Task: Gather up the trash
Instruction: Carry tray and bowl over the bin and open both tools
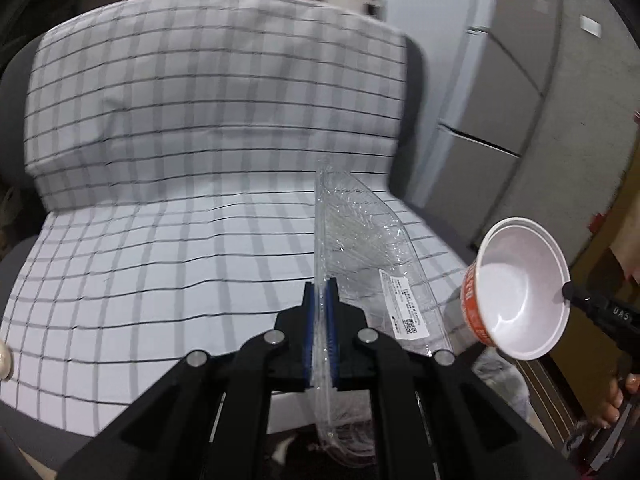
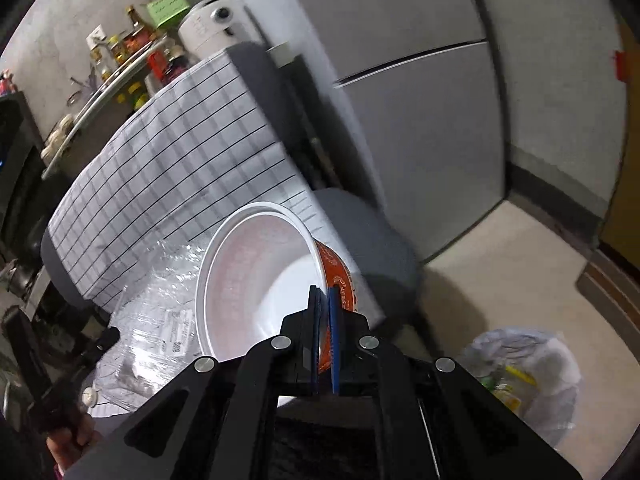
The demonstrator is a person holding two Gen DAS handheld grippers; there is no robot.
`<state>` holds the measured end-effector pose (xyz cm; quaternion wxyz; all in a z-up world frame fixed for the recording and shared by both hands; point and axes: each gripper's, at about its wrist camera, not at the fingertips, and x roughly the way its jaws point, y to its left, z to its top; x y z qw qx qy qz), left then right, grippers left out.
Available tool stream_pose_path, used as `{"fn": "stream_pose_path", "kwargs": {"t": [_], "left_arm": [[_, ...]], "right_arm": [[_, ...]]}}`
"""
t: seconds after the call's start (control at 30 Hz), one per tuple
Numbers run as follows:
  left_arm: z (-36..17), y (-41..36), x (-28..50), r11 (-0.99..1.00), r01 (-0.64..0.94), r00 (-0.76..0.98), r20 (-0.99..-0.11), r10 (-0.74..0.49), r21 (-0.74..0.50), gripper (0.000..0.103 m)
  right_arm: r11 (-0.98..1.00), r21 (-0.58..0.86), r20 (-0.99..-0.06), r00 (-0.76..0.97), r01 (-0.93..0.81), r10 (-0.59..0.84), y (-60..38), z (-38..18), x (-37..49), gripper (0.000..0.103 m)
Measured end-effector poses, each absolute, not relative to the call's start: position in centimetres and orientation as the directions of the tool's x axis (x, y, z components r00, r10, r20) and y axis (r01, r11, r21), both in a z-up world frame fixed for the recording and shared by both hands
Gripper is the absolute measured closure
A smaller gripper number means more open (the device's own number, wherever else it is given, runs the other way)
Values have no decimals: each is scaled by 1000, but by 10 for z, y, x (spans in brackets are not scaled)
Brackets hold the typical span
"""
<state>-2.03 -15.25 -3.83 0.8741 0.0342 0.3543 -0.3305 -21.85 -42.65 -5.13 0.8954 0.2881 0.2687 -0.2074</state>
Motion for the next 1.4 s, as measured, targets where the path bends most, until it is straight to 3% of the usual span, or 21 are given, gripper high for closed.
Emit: {"fn": "stream_pose_path", "kwargs": {"t": [0.27, 0.43, 0.77, 0.9, 0.93, 0.97, 1.0, 1.03, 1.07, 1.27, 1.4], "left_arm": [[-49, -248, -74, 587, 792, 352, -661, -663, -166, 99], [-71, -304, -114, 477, 870, 261, -703, -662, -126, 99], [-140, -378, -172, 335, 940, 139, -826, -546, -63, 99], [-165, -400, -176, 293, 954, 97, -859, -502, -64, 99], [-169, -403, -176, 289, 955, 86, -866, -492, -69, 95], [-172, -405, -174, 295, 953, 86, -872, -482, -69, 82], [-172, -406, -174, 301, 951, 92, -871, -483, -67, 73], [-170, -404, -171, 306, 950, 100, -865, -492, -64, 57], [-167, -401, -169, 312, 948, 110, -856, -504, -62, 50], [-145, -380, -160, 340, 938, 138, -831, -540, -66, 38], [-130, -363, -152, 374, 926, 178, -811, -557, -54, 27]], "right_arm": [[618, 293, -659, 622, 730, -423, -457, -57, -309, 98], [500, 247, -715, 505, 830, -484, -480, -79, -359, 98], [366, 208, -837, 359, 907, -414, -515, -156, -403, 97], [346, 226, -857, 355, 910, -373, -522, -179, -405, 91], [342, 225, -864, 349, 912, -363, -524, -183, -405, 79], [339, 233, -863, 354, 911, -360, -526, -184, -405, 69], [338, 234, -860, 356, 912, -365, -525, -181, -404, 67], [339, 228, -856, 354, 913, -377, -525, -179, -404, 66], [345, 220, -851, 352, 912, -389, -526, -175, -403, 65], [411, 197, -829, 375, 890, -415, -513, -155, -388, 63], [466, 172, -824, 386, 868, -415, -498, -143, -376, 55]]}}
